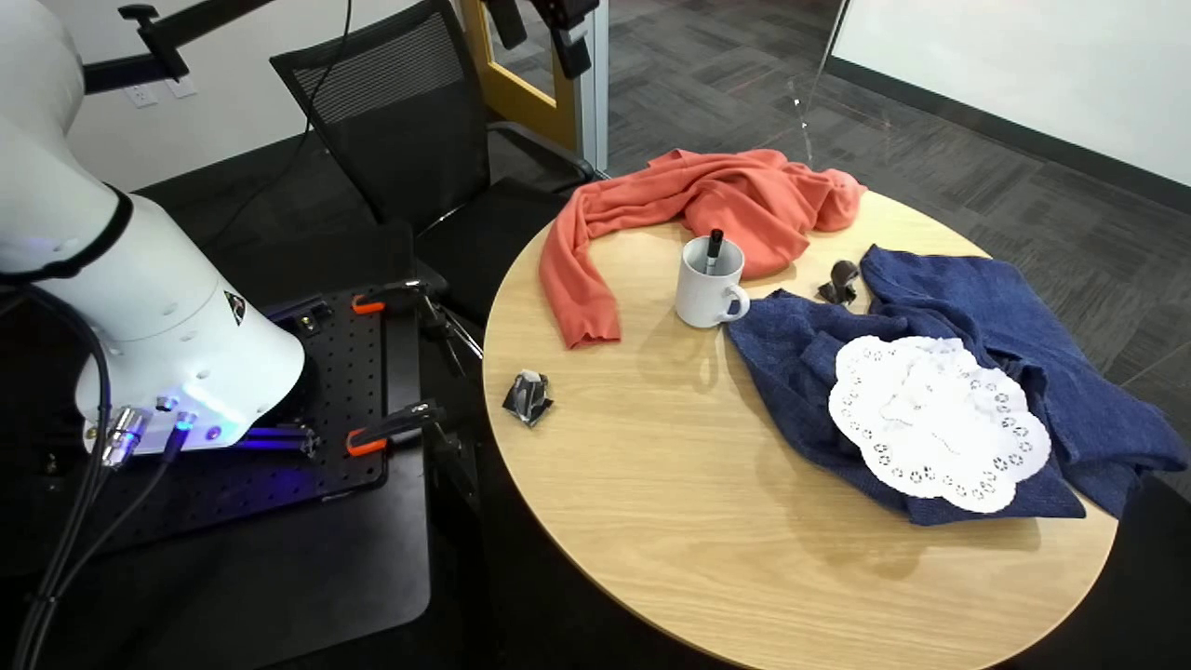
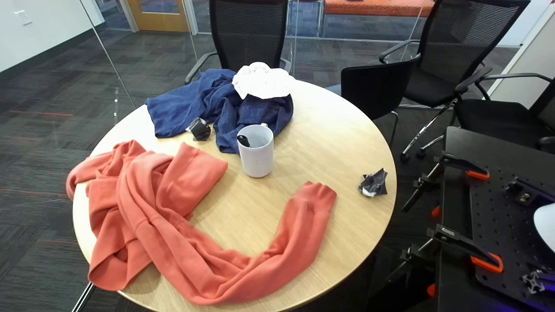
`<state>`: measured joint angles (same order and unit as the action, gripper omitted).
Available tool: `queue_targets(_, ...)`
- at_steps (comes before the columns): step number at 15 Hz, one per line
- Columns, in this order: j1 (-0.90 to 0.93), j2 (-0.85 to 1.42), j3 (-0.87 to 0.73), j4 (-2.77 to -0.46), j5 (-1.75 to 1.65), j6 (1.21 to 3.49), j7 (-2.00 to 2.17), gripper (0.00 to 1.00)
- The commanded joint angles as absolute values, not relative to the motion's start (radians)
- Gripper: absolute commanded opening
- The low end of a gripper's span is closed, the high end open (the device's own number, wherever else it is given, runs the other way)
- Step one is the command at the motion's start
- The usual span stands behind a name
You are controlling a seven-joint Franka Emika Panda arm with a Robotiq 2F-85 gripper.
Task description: Remove the marker from the mug and put it on the table.
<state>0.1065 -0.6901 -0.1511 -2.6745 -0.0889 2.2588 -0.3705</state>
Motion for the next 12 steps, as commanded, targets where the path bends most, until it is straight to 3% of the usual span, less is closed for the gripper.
queue_targets(1,0.095,-0.689,-0.140,-2.672,-0.079,2.256,-0.378,1.00)
queue_targets(5,0.095,-0.689,-0.140,-2.672,-0.079,2.256,-0.378,1.00)
queue_targets(12,0.163,-0.538,-0.166,-2.649,-0.047,2.532,-0.457,1.00)
